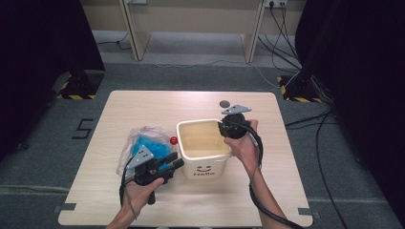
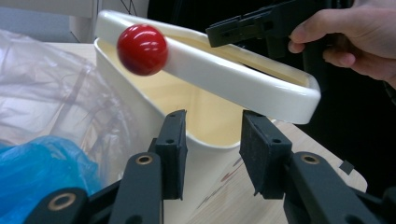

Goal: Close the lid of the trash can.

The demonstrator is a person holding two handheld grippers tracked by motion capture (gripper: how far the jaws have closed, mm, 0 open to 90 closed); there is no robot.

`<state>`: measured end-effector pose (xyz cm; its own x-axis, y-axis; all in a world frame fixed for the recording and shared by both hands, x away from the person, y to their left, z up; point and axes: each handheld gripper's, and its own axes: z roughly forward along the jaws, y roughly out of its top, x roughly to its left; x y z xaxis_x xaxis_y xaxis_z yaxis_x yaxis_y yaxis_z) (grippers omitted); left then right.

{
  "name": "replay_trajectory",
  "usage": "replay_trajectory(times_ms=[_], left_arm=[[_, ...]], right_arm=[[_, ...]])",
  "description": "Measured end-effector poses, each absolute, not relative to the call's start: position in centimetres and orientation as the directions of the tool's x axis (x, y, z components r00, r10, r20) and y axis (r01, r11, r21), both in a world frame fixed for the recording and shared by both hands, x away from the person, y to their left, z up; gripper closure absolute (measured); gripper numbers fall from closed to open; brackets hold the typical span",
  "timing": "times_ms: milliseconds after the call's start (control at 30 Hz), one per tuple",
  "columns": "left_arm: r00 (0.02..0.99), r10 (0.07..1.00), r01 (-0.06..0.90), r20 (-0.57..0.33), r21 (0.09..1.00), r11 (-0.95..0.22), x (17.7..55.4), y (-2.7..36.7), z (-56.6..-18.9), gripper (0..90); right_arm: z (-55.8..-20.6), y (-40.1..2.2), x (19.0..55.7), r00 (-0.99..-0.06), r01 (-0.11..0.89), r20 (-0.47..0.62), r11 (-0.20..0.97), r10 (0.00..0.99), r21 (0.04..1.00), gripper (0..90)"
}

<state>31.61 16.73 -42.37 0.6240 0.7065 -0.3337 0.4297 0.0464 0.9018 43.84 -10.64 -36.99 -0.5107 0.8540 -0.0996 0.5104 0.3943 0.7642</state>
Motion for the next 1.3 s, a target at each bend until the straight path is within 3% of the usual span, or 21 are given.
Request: replay_trajectory(times_ms=[233,633,833,1300], left_arm=[[0.604,0.719,0.445,-0.343,0.894,0.053,31.8,17.1,-43.0,59.6],[0.600,0.724,0.440,-0.341,0.896,0.057,31.7,17.1,-42.9,57.3],[0.615,0.742,0.392,-0.269,0.920,0.009,30.9,16.6,-42.5,53.6],[0.646,0.763,0.194,0.025,0.961,-0.196,27.8,12.6,-42.7,29.1]], right_arm=[[-37.3,-10.9,44.1,-0.512,0.532,-0.077,0.386,0.855,0.754,68.5],[-37.6,-11.1,44.4,-0.481,0.558,-0.067,0.364,0.874,0.746,79.2],[-37.7,-11.0,44.5,-0.483,0.563,-0.078,0.377,0.872,0.735,80.2],[-37.5,-10.6,44.8,-0.482,0.576,-0.086,0.389,0.872,0.719,80.8]])
